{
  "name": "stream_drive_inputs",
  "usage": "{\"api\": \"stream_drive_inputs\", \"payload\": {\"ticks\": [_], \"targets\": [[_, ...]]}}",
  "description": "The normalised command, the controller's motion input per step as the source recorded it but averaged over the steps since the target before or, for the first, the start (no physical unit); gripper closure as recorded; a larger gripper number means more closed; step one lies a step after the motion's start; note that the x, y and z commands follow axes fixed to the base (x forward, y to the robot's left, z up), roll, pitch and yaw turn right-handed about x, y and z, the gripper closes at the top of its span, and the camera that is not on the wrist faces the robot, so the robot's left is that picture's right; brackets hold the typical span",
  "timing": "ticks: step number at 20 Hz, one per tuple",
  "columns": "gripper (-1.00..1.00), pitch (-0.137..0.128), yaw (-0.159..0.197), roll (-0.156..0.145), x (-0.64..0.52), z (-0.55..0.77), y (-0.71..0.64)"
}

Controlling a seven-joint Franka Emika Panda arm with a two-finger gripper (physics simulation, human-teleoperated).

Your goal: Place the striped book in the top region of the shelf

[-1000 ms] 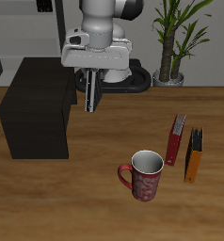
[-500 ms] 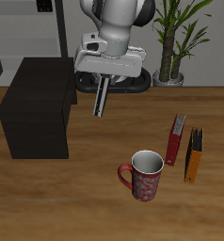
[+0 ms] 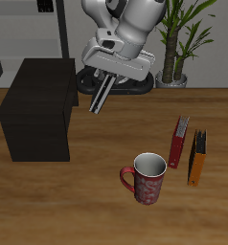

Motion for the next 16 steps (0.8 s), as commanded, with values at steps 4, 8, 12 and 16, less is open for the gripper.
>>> {"api": "stream_drive_inputs", "payload": {"ticks": [4,8,12,16], "targets": [[1.0,0.015,0.008,-0.108,0.06,0.1,-0.09],[1.0,0.003,-0.001,-0.082,0.0,0.04,-0.05],[1.0,-0.01,0.0,-0.121,0.04,0.06,0.07],[1.0,0.022,-0.007,-0.067,0.03,0.0,0.13]]}}
